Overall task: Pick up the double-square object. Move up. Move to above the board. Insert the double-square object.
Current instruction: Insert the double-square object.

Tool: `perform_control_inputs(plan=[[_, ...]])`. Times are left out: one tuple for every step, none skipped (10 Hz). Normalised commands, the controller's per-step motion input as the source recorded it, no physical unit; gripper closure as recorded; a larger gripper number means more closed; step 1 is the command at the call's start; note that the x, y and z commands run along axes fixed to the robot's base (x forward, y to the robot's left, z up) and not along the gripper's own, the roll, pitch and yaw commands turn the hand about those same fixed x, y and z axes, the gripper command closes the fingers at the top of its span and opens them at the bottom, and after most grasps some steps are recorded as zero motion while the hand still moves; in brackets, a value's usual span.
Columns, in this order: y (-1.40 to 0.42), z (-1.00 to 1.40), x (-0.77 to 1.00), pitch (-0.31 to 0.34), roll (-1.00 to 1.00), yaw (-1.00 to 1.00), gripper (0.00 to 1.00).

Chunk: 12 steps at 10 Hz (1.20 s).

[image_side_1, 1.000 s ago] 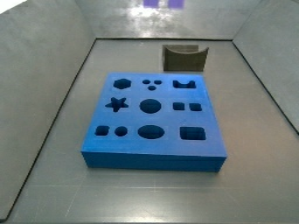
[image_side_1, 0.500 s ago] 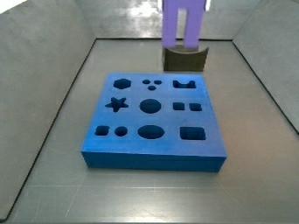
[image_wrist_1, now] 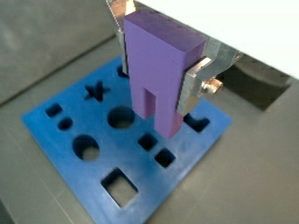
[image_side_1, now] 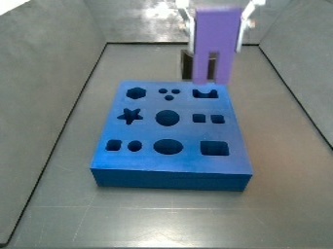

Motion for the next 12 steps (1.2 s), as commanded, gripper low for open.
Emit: perform_control_inputs(plan=[[-0.08, -0.68, 0.35, -0.177, 0.08, 0.06, 1.0], [-0.1, -0.72, 0.37, -0.169, 0.16, 0.1, 1.0], [-0.09, -0.71, 0.36, -0.171, 0.2, 0.14, 1.0], [-0.06, -0.69, 0.32, -0.149, 0.23, 0.17, 1.0], [0.0, 0.0, 0.0, 0.0, 0.03, 0.0, 1.0], [-0.07, -0.41, -0.07, -0.091, 0.0, 0.05, 1.0], [-0.01, -0.69, -0.16, -0.174, 0.16, 0.07, 1.0], [-0.04, -0.81, -0.18, -0.197, 0.2, 0.09, 1.0], [-0.02, -0.49, -0.14, -0.111, 0.19, 0.11, 1.0], [0.0, -0.04, 0.0, 0.0, 0.0, 0.0, 1.0], [-0.01, -0.25, 0.06, 0.0, 0.09, 0.0, 1.0], [-0.03, -0.57, 0.14, -0.034, 0.2, 0.02, 1.0]])
